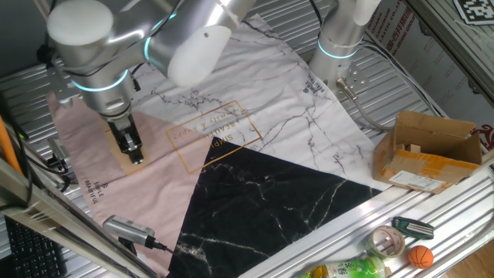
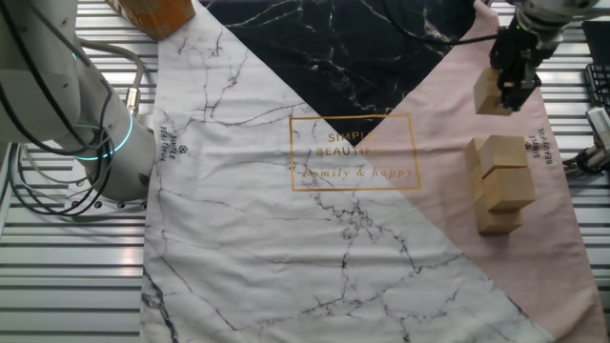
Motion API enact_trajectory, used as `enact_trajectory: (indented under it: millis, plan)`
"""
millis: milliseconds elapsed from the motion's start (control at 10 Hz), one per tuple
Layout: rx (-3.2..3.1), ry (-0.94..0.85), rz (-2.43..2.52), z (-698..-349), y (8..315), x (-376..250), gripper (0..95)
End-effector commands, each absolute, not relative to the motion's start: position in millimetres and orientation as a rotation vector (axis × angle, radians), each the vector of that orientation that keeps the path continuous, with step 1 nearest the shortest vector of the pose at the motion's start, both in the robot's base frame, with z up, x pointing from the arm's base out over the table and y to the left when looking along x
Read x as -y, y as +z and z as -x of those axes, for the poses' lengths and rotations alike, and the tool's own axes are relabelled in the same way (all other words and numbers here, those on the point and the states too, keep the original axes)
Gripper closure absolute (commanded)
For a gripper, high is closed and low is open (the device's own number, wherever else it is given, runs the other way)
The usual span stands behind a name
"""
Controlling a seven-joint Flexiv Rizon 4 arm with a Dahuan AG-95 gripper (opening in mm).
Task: Stack the blocks into a pyramid shape
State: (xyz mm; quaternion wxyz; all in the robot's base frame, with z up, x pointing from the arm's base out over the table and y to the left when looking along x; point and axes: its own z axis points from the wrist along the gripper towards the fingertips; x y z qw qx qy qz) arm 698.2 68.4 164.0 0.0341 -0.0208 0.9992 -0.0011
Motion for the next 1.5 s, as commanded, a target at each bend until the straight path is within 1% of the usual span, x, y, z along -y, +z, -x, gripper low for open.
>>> enact_trajectory:
  millis: [100, 1500]
  plan:
    - [-3.071, 0.0, 0.072, -700.5, 162.3, -66.4, 95.0]
    - [-3.085, -0.037, 0.08, -701.4, 163.2, -67.4, 95.0]
